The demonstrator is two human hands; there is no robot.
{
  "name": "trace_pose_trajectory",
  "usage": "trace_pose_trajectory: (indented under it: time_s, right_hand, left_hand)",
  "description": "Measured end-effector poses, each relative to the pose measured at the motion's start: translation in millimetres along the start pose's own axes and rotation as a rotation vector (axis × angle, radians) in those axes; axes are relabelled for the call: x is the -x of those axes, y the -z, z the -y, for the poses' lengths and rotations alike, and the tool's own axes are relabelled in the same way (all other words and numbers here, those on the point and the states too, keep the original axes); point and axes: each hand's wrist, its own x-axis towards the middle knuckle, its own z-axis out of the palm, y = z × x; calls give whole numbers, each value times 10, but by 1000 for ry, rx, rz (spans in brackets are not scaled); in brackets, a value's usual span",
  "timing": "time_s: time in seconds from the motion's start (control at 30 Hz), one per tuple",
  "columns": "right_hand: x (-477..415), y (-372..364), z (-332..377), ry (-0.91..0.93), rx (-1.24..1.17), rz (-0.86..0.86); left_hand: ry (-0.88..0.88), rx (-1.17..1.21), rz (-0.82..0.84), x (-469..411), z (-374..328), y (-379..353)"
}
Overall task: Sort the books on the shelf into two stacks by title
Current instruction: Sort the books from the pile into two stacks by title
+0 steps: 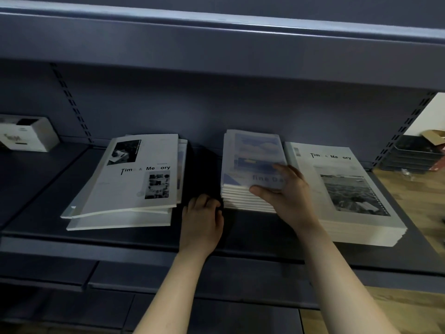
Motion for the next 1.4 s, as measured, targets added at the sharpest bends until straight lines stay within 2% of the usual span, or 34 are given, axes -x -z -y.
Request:
trace_pose_trajectory:
  time_s: [0.5,0.8,1.0,1.07,1.23,1.4]
  right_hand:
    - [-114,-92,-34,-21,-40,-6]
    - [17,-154,-132,121,113,-173]
    - [233,-169,-99,323,101,-384]
    - [308,-214,-68,339,70,-352]
    - [441,-395,-15,331,-6,-137]
    - [545,-612,40,307,-13,28]
  left_hand:
    - [17,31,0,-32,-3,-4]
    - [-13,80,49,6,14,64]
    - [-64,193,65,68,-56,325]
    - [-92,204,18,47,-86,441]
    - [-117,152,-84,-35,-39,673]
    - [-11,9,-139,-101,378,865]
